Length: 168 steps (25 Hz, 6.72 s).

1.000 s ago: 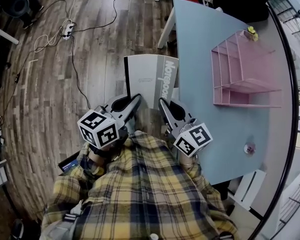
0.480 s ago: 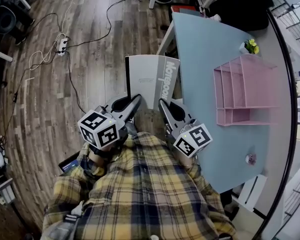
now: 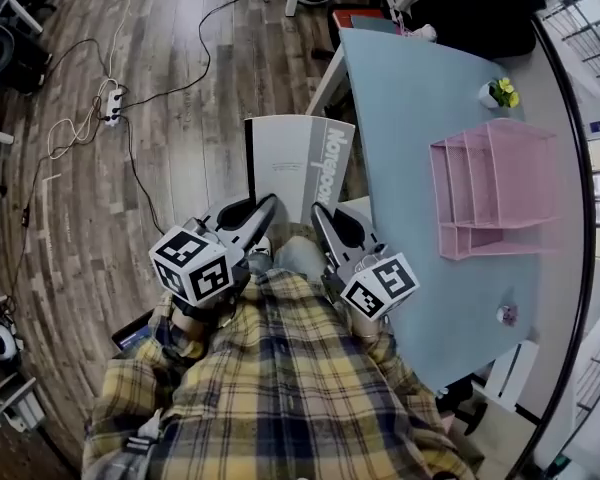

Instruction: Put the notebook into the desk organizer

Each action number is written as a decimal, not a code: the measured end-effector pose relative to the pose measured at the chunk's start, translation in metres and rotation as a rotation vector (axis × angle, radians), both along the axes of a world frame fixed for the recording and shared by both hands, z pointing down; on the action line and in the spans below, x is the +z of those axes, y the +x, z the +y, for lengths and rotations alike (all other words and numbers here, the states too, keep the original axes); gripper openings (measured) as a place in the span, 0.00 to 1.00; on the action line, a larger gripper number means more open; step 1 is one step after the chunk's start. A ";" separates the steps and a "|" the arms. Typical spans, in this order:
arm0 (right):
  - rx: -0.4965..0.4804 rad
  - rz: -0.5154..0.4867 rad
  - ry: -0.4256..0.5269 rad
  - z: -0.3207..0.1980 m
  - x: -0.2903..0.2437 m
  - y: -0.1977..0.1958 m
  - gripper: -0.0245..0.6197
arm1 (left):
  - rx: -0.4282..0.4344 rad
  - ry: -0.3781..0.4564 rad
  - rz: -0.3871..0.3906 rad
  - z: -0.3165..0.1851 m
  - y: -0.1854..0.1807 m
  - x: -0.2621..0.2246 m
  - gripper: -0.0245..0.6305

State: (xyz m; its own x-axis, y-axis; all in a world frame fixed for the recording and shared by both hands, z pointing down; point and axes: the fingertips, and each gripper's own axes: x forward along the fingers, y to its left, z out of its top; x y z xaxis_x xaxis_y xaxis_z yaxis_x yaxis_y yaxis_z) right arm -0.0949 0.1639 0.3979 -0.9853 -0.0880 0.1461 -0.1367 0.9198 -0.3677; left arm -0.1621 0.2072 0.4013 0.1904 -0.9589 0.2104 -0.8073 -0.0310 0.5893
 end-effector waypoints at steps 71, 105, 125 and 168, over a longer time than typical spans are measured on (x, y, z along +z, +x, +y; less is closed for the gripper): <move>1.324 0.041 -0.146 -0.182 0.023 0.197 0.07 | 1.352 -0.153 0.025 -0.277 0.206 0.019 0.05; 1.363 0.053 -0.316 -0.207 0.070 0.204 0.08 | 1.410 -0.350 0.062 -0.305 0.216 0.066 0.05; 1.331 0.036 -0.312 -0.244 0.066 0.240 0.13 | 1.411 -0.488 0.294 -0.342 0.249 0.061 0.04; 1.253 0.478 0.066 -0.242 0.051 0.233 0.54 | 1.366 -0.430 0.411 -0.364 0.244 0.038 0.31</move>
